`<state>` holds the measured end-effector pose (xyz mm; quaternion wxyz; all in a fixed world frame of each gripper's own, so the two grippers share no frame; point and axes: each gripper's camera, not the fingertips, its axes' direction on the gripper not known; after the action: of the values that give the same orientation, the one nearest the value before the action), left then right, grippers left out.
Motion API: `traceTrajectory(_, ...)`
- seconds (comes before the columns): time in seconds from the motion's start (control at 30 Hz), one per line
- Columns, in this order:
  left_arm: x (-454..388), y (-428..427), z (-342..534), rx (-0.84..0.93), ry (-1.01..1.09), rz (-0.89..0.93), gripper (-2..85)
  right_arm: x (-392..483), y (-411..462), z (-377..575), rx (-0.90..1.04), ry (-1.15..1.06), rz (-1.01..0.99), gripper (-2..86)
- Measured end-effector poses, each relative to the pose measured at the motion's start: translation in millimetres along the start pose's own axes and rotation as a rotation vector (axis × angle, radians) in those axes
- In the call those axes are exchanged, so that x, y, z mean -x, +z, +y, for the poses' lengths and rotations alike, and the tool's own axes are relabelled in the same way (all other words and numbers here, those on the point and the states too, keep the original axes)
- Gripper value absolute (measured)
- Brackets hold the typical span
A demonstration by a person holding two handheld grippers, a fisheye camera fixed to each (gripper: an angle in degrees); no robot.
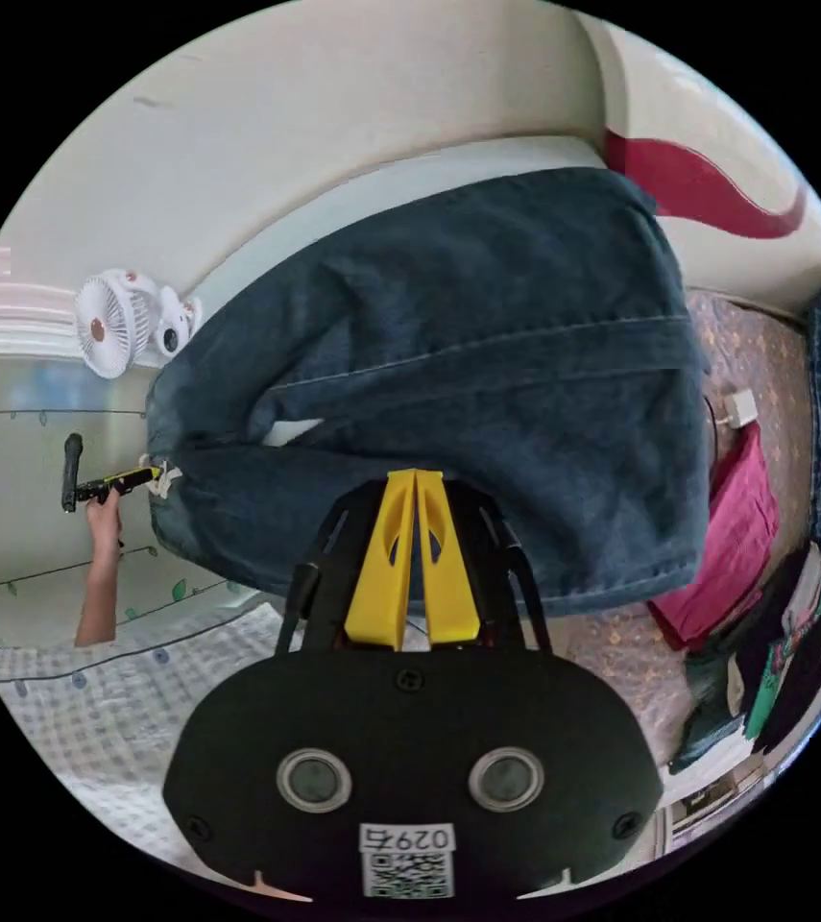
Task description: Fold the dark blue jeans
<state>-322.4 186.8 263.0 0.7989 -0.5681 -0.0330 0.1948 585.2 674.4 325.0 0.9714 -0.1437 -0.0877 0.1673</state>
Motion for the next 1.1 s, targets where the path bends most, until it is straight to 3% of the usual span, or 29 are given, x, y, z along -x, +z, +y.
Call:
traceTrajectory(0.17,-39,11,52,0.026,0.055,0.227,-1.0,-99,-10,30,0.055,0.127,-0.056,-0.4)
traceTrajectory(0.27,-48,16,81,0.036,-0.009,0.195,-0.9,-123,-3,40,0.148,0.039,-0.036,-0.4)
traceTrajectory(0.47,41,10,173,-0.154,-0.301,0.518,-0.2,-265,-69,103,-0.126,0.265,-0.266,0.6)
traceTrajectory(0.57,86,19,226,-0.225,-0.492,0.608,4.3,-353,-79,131,-0.163,0.45,-0.426,3.8)
traceTrajectory(0.67,112,23,275,-0.309,-0.67,0.611,7.5,-414,-67,147,-0.115,0.598,-0.608,11.6)
traceTrajectory(0.8,134,38,312,-0.308,-0.79,0.617,13.0,-446,-48,158,-0.092,0.697,-0.822,12.9)
traceTrajectory(1.1,194,57,314,-0.291,-0.844,0.644,15.7,-466,-85,161,-0.146,0.683,-0.746,10.2)
